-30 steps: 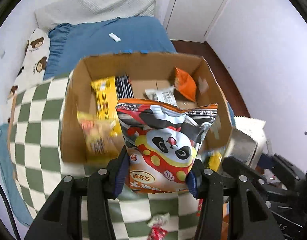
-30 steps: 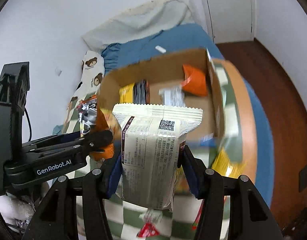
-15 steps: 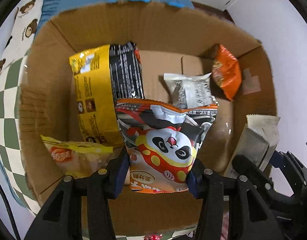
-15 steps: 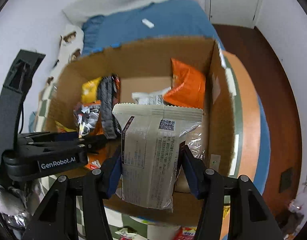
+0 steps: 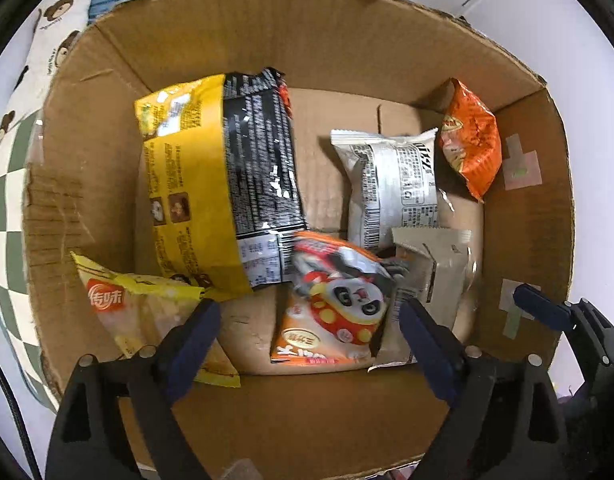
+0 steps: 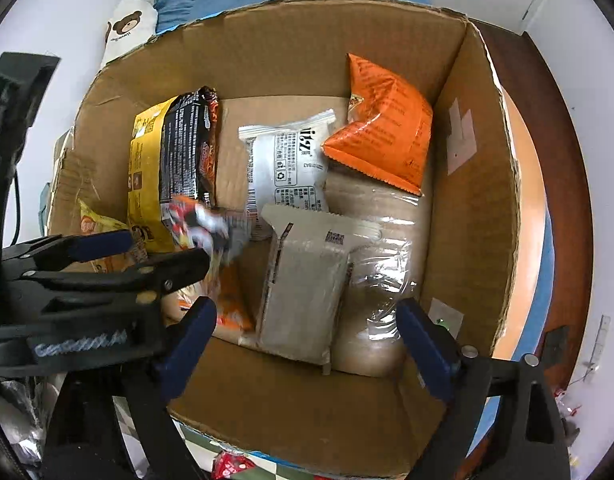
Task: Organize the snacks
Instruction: 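Lower both packets into the box and open both tools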
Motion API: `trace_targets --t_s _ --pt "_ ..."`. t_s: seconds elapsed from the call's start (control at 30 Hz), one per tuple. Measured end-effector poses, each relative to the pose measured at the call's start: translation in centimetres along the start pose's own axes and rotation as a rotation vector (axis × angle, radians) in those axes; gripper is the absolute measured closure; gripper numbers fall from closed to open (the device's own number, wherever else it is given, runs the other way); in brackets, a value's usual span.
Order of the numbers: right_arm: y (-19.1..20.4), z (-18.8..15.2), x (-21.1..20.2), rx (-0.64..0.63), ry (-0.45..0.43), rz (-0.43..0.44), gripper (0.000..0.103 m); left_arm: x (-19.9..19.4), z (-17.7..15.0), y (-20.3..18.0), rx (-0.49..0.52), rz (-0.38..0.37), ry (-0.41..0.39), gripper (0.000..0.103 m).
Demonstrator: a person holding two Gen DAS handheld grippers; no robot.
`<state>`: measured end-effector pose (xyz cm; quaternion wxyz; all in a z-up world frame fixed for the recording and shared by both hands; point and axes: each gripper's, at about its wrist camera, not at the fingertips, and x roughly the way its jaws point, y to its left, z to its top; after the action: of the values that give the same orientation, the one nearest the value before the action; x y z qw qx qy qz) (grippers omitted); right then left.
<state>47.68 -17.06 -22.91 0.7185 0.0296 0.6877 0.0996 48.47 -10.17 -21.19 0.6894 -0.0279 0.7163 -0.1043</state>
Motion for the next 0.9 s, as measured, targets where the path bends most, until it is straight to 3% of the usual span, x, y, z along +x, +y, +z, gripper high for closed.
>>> trace_targets --t_s 0.6,0.9 --pt "-1.2 -1.5 -2.3 0.048 -0.068 -0.018 0.009 -4.0 -3.4 2.2 -0.031 0.067 -0.126 0.012" --pt "-0.9 -3.4 -4.9 0.035 -0.171 -0.053 0.009 -7.9 -6.3 1.5 0.000 0.113 -0.291 0.012"
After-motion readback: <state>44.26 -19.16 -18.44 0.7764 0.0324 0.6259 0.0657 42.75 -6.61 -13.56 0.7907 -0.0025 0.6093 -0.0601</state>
